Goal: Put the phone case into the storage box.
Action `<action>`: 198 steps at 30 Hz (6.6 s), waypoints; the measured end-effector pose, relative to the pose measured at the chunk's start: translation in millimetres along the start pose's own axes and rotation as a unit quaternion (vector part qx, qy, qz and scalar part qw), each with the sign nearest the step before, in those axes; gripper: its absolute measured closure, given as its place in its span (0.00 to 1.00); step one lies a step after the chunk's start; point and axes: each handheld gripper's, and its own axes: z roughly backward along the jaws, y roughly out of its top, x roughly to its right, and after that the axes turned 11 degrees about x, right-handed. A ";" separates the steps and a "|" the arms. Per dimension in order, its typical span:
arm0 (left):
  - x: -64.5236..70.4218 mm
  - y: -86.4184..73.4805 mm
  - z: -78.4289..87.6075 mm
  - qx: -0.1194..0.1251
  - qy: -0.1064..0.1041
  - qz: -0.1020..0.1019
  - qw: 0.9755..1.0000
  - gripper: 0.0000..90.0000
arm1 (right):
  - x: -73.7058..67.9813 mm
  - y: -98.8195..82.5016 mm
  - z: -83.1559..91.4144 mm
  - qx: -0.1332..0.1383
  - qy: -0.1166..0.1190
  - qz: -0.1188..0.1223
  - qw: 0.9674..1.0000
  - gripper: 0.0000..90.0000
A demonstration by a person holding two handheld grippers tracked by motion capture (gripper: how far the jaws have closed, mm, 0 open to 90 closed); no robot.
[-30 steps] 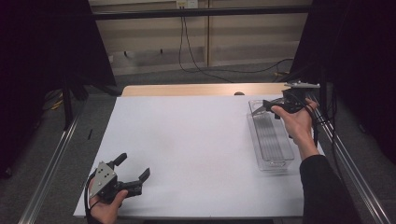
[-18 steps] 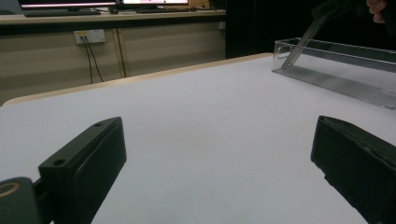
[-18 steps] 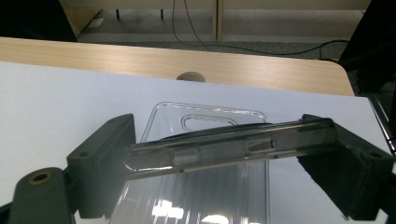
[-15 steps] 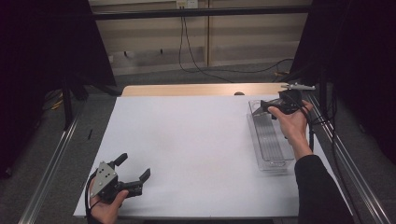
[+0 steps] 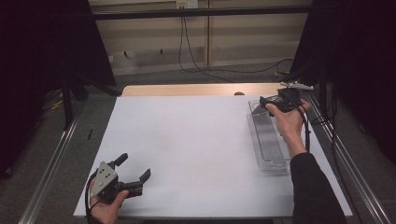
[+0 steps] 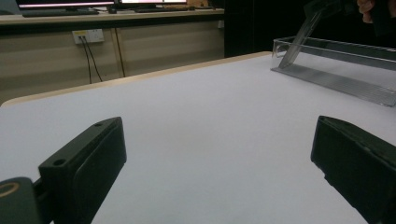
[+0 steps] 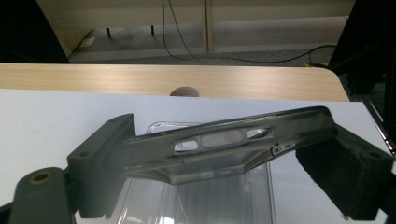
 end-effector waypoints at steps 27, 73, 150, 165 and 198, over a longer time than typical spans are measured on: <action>0.0 -1.0 -1.0 -0.003 -0.001 -0.002 1.000 0.04 | 3.1 1.7 -12.6 0.030 0.012 0.008 0.999 0.14; 0.0 -1.8 -1.9 -0.006 -0.006 0.000 1.000 0.04 | -21.4 3.4 -37.6 0.049 -0.046 0.003 0.998 0.10; -5.1 1.8 2.1 0.009 0.013 0.006 1.000 0.03 | 26.2 -12.5 16.7 0.113 0.064 0.026 0.991 0.01; -3.9 2.7 2.5 0.011 0.012 0.002 1.000 0.03 | 35.1 -20.8 41.2 0.127 0.091 0.034 0.987 0.01; -4.9 3.6 3.7 0.015 0.015 0.003 1.000 0.04 | 48.0 -60.6 96.0 0.141 0.124 0.012 0.982 0.01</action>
